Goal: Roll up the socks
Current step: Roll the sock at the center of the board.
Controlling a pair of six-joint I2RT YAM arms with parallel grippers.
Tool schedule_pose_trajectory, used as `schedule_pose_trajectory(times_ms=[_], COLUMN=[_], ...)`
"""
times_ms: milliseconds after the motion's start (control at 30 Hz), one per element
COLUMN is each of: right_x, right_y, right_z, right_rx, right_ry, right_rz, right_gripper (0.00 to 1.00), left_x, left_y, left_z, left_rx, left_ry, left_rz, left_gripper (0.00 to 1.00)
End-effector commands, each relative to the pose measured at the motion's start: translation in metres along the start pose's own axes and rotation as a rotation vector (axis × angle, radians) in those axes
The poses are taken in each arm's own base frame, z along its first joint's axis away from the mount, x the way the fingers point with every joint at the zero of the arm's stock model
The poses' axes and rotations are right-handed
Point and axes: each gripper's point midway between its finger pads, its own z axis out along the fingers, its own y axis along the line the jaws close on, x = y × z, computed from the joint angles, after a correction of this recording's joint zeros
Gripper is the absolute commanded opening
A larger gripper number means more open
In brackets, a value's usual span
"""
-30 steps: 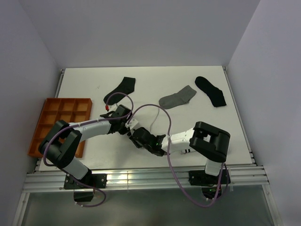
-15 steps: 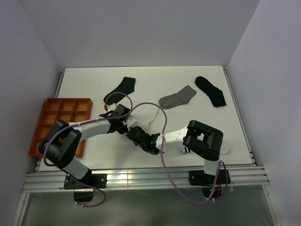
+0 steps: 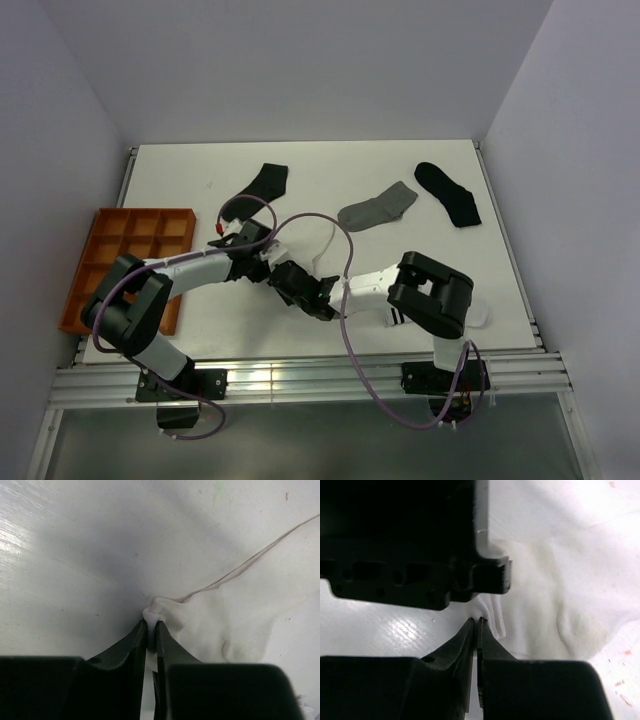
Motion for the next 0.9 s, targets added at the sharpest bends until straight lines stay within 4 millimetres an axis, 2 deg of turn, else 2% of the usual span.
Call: schedule_pose_trajectory(times_ms=[0,67,133,167,233,433,500,533,567,600,667,833,867], right_x=[0.055,0.053,0.049,0.048,0.043,0.029,0.023,0.02,0.017,0.013,0.009,0.01,0.013], right_y=[0.0,-0.003,0.004,0.001,0.007,0.002,0.007,0.001,0.007,0.008,0.002,-0.001,-0.006], right_z=[-0.006,-0.007,-0.011,-0.011,-0.015,-0.017,-0.023,-0.021,-0.027,-0.027,-0.026,-0.027,-0.024], right_rx=[-0.115,-0.153,-0.228,-0.242,-0.313,-0.442,-0.515,-0.521,-0.582,-0.609,-0.65,-0.735,-0.733], right_ry=[0.221,0.229,0.24,0.24,0.24,0.241,0.242,0.237,0.239,0.229,0.225,0.24,0.244], right_rz=[0.012,0.048,0.082,0.1,0.136,0.274,0.327,0.361,0.392,0.451,0.53,0.715,0.752], right_gripper=[0.0,0.0,0.0,0.0,0.0,0.0,0.0,0.0,0.0,0.0,0.0,0.0,0.0], left_x=[0.009,0.006,0.004,0.003,0.001,-0.006,-0.006,-0.009,-0.006,-0.008,-0.001,0.015,0.018], left_y=[0.049,0.046,0.043,0.046,0.043,0.046,0.049,0.046,0.05,0.045,0.049,0.051,0.049], left_z=[0.005,0.002,-0.001,-0.001,-0.005,-0.012,-0.014,-0.019,-0.02,-0.024,-0.024,-0.024,-0.024], left_rx=[-0.161,-0.14,-0.124,-0.119,-0.091,-0.056,-0.044,-0.019,-0.015,0.017,0.028,0.065,0.074], left_ry=[0.003,-0.009,-0.022,-0.027,-0.036,-0.066,-0.077,-0.085,-0.082,-0.088,-0.061,-0.007,0.001], left_rz=[0.005,-0.019,-0.049,-0.062,-0.095,-0.154,-0.168,-0.183,-0.183,-0.19,-0.19,-0.194,-0.19], left_gripper=[0.2,0.26,0.31,0.38,0.43,0.63,0.72,0.75,0.8,0.82,0.87,0.88,0.87])
